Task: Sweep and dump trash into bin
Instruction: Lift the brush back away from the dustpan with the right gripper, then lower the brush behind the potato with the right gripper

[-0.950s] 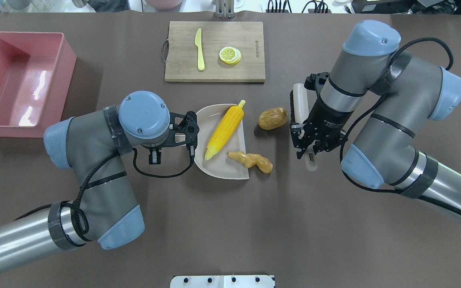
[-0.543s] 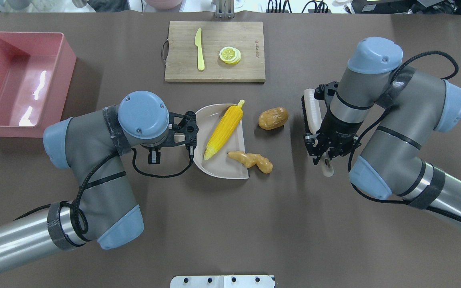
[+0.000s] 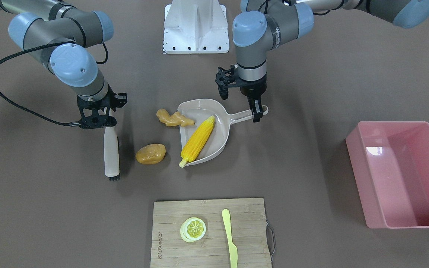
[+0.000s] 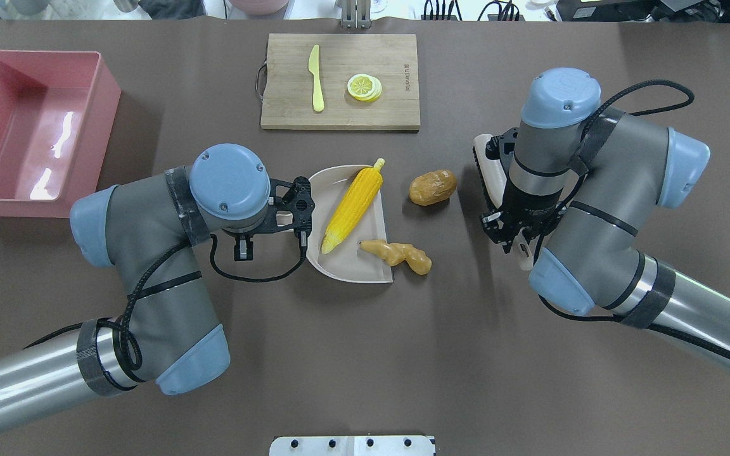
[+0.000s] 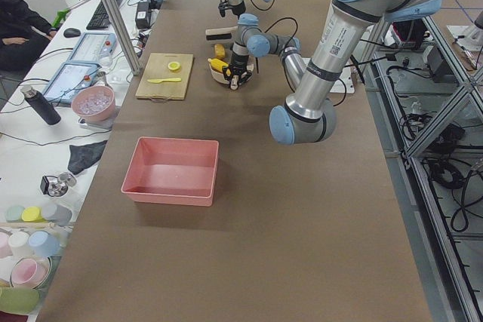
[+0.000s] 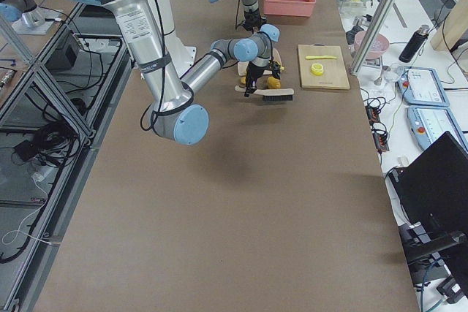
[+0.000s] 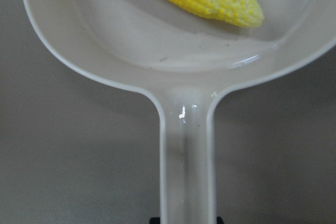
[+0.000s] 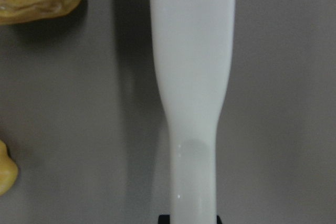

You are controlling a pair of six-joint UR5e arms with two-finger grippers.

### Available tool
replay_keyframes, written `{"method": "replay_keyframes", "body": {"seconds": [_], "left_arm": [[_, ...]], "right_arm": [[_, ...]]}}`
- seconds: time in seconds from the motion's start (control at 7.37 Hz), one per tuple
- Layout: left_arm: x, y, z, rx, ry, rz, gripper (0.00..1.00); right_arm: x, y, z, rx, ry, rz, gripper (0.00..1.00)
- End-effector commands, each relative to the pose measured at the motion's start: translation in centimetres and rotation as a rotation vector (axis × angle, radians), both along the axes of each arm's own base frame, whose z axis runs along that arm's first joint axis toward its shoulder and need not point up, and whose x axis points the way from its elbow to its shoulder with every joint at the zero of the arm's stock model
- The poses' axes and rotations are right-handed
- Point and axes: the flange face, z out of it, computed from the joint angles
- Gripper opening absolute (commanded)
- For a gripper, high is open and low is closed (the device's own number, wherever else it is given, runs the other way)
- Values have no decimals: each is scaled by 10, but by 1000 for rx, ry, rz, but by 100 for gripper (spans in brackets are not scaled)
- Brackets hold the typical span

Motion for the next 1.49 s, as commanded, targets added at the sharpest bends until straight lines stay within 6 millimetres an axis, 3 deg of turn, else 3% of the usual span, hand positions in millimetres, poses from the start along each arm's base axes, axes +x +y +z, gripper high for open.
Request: {"method": "replay_keyframes", "body": {"seconds": [0.0,0.68,1.09,1.36], "left_arm": [[1,1,-14,-19,-36,4,0],[3,1,-14,-27,-75,9,0],[3,1,-14,-27,-75,9,0],[3,1,-14,-26,-74,9,0]], "right_arm": [[-7,2,-6,9,-4,-9,0],[-24,18,-13,18,-17,-48,0],[-55,46,-9,69,26,-96,0],[-65,48,-35,90,-4,-97,0]]}}
